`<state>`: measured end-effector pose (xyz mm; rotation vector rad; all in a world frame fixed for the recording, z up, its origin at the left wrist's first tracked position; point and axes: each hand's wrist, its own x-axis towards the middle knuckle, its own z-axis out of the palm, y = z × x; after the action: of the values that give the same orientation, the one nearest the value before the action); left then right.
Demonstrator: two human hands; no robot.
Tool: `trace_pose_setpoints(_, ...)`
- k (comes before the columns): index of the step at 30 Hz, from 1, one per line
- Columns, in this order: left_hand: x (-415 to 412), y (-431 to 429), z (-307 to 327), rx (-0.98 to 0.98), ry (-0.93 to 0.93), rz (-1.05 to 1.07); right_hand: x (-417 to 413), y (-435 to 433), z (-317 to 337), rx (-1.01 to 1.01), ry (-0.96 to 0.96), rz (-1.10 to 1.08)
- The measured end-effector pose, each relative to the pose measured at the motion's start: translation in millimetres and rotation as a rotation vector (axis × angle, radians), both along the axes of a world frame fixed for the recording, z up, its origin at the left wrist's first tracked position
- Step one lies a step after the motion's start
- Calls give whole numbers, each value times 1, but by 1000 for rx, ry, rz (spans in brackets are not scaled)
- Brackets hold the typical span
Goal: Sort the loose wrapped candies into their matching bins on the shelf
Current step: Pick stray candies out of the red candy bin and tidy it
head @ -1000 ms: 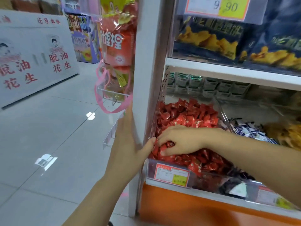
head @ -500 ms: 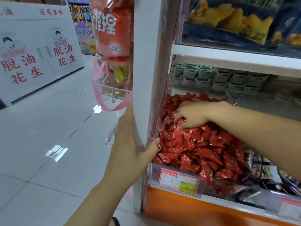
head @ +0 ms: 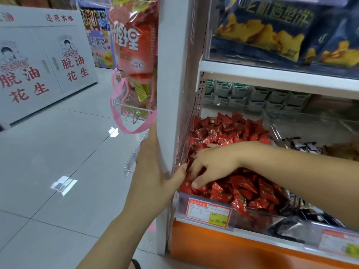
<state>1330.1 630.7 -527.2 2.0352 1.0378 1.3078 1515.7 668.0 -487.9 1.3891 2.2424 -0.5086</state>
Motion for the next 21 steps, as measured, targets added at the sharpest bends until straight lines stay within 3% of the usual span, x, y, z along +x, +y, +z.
trace_pose_setpoints(4, -1, 2, 0, 32, 11, -14, 5, 15, -1, 9, -256, -98)
trace_pose_setpoints(9, -1, 1, 0, 7, 1, -26, 12, 27, 2, 81, -376, -92)
trace_pose_setpoints(21, -3, 0, 3, -31, 2, -42, 48, 27, 16, 231, -161, -183)
